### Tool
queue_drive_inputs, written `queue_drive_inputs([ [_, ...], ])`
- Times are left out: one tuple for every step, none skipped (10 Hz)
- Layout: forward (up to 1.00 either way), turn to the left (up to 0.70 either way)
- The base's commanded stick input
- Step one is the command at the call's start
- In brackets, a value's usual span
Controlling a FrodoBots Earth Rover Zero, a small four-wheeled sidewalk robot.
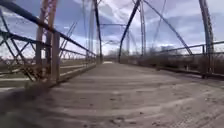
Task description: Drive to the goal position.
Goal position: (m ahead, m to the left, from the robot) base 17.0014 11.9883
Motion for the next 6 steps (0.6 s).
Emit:
queue_drive_inputs([
  [1.00, 0.01],
  [1.00, 0.00],
  [1.00, -0.01],
  [1.00, -0.02],
  [1.00, -0.15],
  [1.00, -0.14],
])
